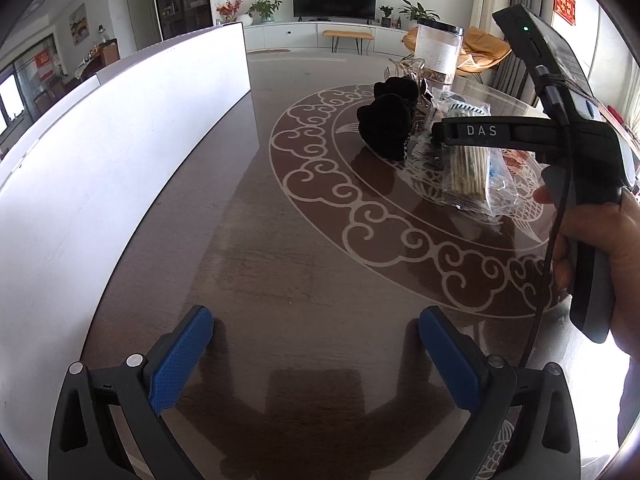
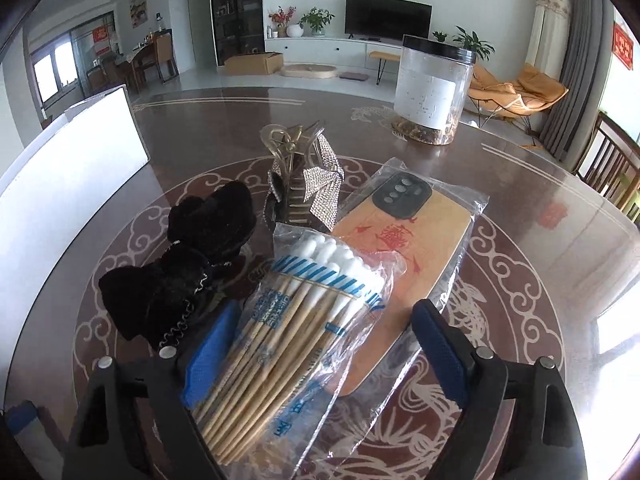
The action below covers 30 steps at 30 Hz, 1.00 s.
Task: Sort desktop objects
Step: 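Lower the right tool onto the bag of cotton swabs and close, then lift the swab bag with the right tool while the left tool approaches the black scrunchie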
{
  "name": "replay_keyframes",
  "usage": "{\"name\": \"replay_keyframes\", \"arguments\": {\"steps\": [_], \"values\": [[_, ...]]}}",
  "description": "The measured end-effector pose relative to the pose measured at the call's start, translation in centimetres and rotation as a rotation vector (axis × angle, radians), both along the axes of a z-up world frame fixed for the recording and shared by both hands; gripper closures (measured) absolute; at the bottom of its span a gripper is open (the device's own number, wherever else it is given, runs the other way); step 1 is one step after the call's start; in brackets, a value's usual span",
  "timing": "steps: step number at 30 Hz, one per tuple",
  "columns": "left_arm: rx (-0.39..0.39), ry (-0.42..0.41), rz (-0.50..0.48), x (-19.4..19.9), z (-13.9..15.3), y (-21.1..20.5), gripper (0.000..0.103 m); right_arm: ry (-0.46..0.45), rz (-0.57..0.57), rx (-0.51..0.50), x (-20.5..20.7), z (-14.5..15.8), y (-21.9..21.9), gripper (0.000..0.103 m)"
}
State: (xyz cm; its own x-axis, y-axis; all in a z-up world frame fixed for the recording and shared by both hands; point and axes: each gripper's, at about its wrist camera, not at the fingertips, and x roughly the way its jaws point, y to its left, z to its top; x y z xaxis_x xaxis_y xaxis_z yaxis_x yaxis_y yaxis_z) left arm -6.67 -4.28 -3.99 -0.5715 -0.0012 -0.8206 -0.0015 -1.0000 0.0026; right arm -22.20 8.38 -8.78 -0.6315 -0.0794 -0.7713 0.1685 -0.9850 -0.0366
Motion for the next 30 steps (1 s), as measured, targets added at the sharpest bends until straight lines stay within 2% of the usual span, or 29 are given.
{"name": "replay_keyframes", "arguments": {"steps": [3,7,9,15,19,23,28,29,30], "values": [[0.000,0.000,0.000,0.0,0.0,0.0,0.000,-0.012,0.040,-0.001,1.8,0.2,0.6,0.040],[0.002,0.000,-0.002,0.0,0.0,-0.1,0.000,-0.029,0.076,-0.006,4.3,0.2,2.1,0.044],[0.002,0.000,-0.002,-0.1,-0.1,-0.1,0.000,-0.045,0.089,-0.023,5.9,0.2,3.0,0.053],[0.002,0.001,-0.002,-0.1,-0.1,-0.1,0.000,-0.071,0.108,-0.033,11.3,0.2,5.7,0.055],[0.003,0.001,-0.002,-0.1,-0.1,-0.1,0.000,-0.070,0.035,-0.045,14.0,0.4,9.2,0.055],[0.003,0.001,-0.002,0.0,-0.1,-0.1,0.000,-0.056,-0.063,-0.025,16.1,0.7,12.7,0.055],[0.003,0.001,-0.002,-0.1,-0.1,-0.1,0.000,-0.056,-0.076,-0.020,17.9,1.1,14.4,0.052],[0.003,0.001,-0.002,0.0,0.0,-0.1,0.000,-0.050,-0.076,-0.022,18.2,1.3,14.6,0.044],[0.003,0.001,-0.003,0.0,-0.1,-0.1,0.000,-0.040,-0.076,-0.019,18.5,1.5,14.6,0.032]]}}
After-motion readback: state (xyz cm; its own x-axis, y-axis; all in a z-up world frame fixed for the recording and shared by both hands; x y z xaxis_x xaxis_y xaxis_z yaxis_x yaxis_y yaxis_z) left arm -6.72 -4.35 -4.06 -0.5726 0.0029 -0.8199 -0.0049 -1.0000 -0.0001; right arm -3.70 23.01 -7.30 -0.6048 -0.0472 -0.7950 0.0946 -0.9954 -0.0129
